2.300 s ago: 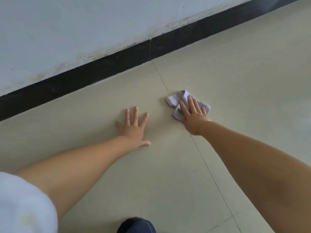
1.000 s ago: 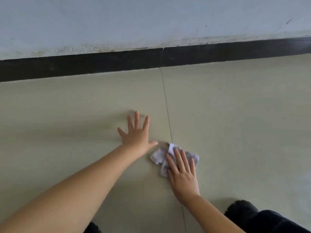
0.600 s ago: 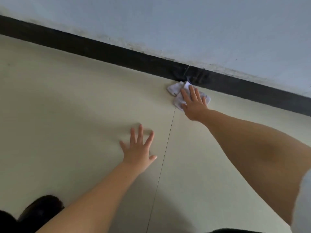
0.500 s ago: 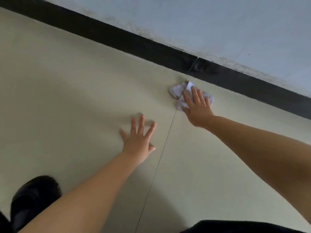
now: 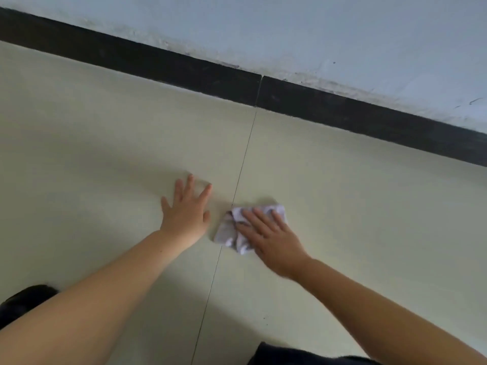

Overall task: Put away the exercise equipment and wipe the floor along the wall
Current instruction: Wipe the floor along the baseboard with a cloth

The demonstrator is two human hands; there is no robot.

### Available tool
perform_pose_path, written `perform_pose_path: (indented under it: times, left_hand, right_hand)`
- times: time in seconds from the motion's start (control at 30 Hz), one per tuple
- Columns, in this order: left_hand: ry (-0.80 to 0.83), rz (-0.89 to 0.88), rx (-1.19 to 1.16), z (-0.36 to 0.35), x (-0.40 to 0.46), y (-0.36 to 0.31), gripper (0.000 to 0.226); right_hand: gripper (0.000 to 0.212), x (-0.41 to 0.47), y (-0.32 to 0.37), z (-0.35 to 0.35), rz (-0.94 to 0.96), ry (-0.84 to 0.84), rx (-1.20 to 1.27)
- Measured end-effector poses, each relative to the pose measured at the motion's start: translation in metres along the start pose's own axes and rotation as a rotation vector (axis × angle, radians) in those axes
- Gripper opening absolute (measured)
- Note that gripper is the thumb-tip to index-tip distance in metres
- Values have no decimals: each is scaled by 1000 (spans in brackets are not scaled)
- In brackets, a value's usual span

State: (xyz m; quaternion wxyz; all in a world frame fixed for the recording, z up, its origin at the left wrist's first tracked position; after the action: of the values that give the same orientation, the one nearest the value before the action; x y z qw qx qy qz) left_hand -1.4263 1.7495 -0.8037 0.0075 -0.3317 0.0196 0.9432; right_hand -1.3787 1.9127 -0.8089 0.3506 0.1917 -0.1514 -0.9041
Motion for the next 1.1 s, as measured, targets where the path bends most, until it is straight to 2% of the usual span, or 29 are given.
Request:
perform_pose_path:
  times: [0.1,0.2,0.27,0.33,0.37,0.4,0.47,0.5,0.57,0.6,0.67,0.7,0.77,0.87,0.93,1.0,1.03,1.07,1.1]
  left_hand:
    - [44,-106,-29,4,0,-32,63]
    - [89,-150,15,-1,2,-49,64]
    - [79,-146,60,-4,3,-49,66]
    - [70,-152,85,-6,2,-48,68]
    - [69,-153,87,-6,2,-47,68]
    - [69,-152,90,-7,2,-47,69]
    - [69,-153,105,-7,1,-47,70]
    - [72,-152,111,-7,1,-47,70]
    - [93,-153,106,-6,1,-45,70]
    - [106,-158,103,-6,2,-44,70]
    - [123,-170,103,-6,3,-43,70]
    - [125,-174,104,-6,2,-43,70]
    - [117,-177,110,-5,2,-43,70]
    - [103,-180,119,-5,0,-46,70]
    - [87,-179,129,-5,0,-47,69]
    - [84,-174,143,-5,-1,-46,69]
    - [89,-173,147,-5,0,-46,68]
    - [93,-172,139,-4,0,-46,68]
    - [92,-171,113,-3,1,-45,67]
  right_hand:
    - [50,29,-124,70,-394,-152,88]
    - [51,-41,-235,103,-945,-269,272]
    - [52,-92,-262,106,-1238,-373,374]
    - [56,-97,-253,98,-1436,-438,434]
    - [57,-76,-239,96,-1422,-484,405]
    - [55,-43,-219,100,-1305,-542,347]
    - [53,49,-157,101,-907,-522,236]
    - [55,97,-118,94,-690,-434,183]
    - [61,168,-49,70,-371,-150,168]
    - [63,187,-30,64,-268,-43,145]
    - [63,198,-26,69,-156,32,68]
    - [61,192,-39,73,-155,13,68]
    - [58,156,-91,86,-285,-91,155]
    - [51,46,-183,106,-603,-399,153]
    - [49,-46,-232,111,-893,-541,211]
    - [52,-112,-250,96,-1271,-550,374]
    - [53,-125,-243,87,-1403,-545,438]
    - [54,-120,-226,78,-1437,-527,449]
    - [54,-100,-205,72,-1367,-496,431]
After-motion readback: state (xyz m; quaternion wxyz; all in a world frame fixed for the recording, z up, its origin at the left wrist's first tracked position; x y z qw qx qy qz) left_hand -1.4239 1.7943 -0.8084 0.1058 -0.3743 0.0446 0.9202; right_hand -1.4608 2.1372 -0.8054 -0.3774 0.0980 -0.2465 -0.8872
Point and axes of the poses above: each hand's wrist, its own x-axis towards the middle knuckle, its own z-axis out of the back of the hand, y = z × x, the point moved 10 cm from there along x, towards the middle knuckle, and after that the axes turned 11 degrees about x, right-handed, at the moved point
